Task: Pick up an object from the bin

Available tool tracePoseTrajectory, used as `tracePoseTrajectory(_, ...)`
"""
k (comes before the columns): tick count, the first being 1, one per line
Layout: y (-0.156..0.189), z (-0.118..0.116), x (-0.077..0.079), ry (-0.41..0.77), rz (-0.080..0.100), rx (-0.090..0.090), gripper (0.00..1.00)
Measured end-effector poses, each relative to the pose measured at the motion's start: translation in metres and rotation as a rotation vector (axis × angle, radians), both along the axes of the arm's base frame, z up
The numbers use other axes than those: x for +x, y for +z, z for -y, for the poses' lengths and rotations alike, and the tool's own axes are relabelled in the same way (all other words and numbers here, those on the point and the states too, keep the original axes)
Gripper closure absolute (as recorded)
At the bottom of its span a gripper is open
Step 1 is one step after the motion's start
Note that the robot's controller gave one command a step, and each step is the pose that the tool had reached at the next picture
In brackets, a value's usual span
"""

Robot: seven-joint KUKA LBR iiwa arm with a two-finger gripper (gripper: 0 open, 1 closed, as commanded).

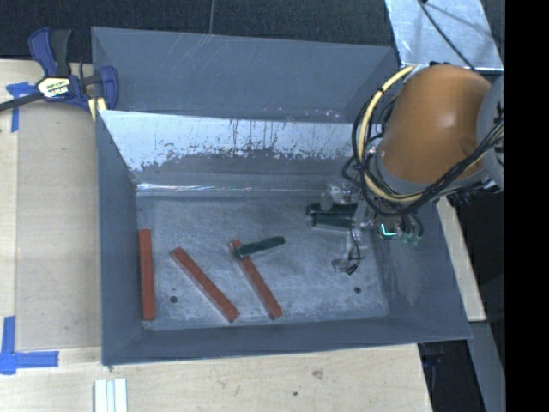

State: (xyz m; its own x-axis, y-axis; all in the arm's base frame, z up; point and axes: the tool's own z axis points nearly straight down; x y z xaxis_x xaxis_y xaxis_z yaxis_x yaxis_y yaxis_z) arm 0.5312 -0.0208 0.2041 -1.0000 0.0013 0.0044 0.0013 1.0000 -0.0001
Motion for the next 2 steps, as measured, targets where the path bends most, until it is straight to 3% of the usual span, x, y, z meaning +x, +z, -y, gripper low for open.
tracePoseTrajectory(1,-0.078,-0.073,0.071,0.199,0.007,0.002,0.0)
tracePoseTrajectory(2,-0.137,-0.068,0.053,0.314,0.002,0.001,0.0)
